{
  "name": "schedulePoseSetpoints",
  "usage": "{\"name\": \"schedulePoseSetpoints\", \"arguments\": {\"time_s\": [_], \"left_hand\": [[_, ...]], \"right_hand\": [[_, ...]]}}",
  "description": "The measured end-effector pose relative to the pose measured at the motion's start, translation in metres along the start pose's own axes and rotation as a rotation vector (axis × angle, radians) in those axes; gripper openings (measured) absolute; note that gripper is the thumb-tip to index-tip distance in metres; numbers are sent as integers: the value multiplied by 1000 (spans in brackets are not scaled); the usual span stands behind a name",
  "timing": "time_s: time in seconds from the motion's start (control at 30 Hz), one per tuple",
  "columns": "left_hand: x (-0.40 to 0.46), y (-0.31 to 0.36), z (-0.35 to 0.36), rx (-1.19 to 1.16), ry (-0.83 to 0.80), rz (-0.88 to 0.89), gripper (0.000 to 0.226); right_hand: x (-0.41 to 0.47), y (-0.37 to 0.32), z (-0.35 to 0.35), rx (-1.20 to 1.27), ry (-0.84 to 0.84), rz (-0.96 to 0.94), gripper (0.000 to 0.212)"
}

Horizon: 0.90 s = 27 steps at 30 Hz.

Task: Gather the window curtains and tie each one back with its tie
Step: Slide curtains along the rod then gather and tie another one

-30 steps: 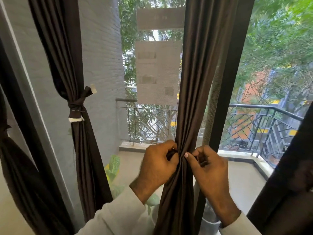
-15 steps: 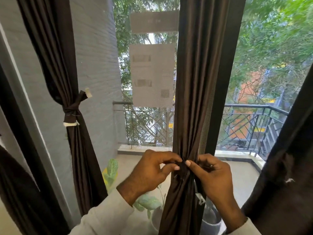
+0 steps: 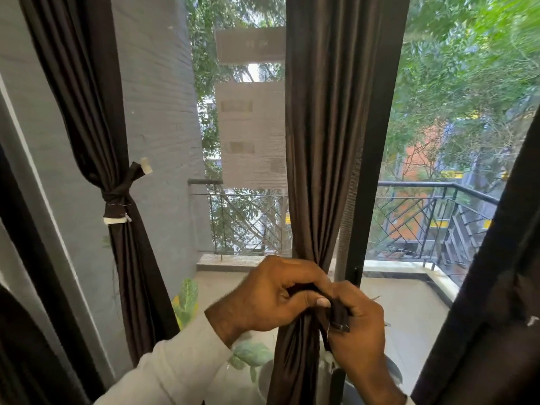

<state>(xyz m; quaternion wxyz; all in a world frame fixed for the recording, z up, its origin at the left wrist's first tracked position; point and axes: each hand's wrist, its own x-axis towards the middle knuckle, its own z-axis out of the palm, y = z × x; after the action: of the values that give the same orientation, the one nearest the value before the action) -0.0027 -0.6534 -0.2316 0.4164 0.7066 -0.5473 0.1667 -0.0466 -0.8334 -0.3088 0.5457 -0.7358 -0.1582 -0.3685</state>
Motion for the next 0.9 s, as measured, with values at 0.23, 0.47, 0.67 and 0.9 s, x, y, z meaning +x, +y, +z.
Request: {"name": "schedulePoseSetpoints", "arguments": {"time_s": [0.23, 0.47, 0.67, 0.9], "left_hand": [[5, -11, -13, 182, 214, -127, 7], [9, -15, -4, 11, 403, -290, 7], [22, -12, -1, -126, 378, -339, 12], [29, -12, -2, -195, 267, -386, 7]], "right_hand": [[-8, -2, -6, 24, -14, 192, 18], [7, -16, -36, -43, -321, 190, 11], [30, -31, -43, -65, -327, -131, 40], [43, -27, -29, -204, -137, -319, 28]]}}
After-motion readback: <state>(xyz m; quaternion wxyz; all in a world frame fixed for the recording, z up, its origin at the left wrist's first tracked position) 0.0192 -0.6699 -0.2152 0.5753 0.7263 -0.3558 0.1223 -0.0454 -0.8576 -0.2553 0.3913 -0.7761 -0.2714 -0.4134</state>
